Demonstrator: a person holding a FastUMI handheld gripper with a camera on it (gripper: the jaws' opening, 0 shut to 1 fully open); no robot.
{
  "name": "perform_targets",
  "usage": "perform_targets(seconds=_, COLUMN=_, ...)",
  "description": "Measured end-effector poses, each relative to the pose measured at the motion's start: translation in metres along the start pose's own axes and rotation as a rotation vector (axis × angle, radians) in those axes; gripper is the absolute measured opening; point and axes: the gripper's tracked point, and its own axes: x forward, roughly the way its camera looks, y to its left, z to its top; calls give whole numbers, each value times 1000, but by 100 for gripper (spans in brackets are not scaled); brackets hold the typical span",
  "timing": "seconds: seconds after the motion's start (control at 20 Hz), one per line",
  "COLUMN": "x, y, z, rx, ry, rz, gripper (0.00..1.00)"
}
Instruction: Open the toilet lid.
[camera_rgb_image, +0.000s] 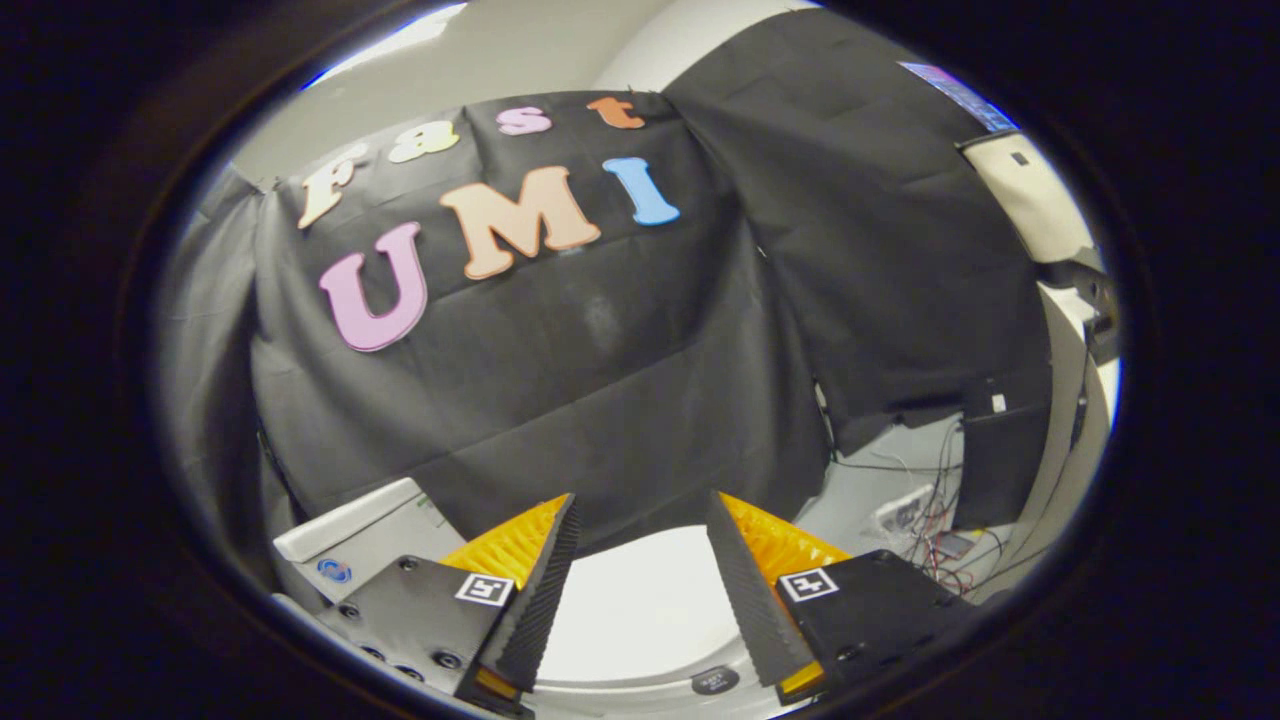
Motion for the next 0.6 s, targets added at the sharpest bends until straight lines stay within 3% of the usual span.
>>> perform_targets(seconds=0.15, x=3, y=-11, z=-29, rx=63, ry=53, rz=-89, gripper=77)
perform_targets(seconds=0.35, x=1, y=-2, z=-70, rx=215, ry=122, rz=-119, gripper=72)
perform_targets(seconds=0.6, x=-13, y=-9, z=-130, rx=345, ry=214, rz=-189, gripper=72)
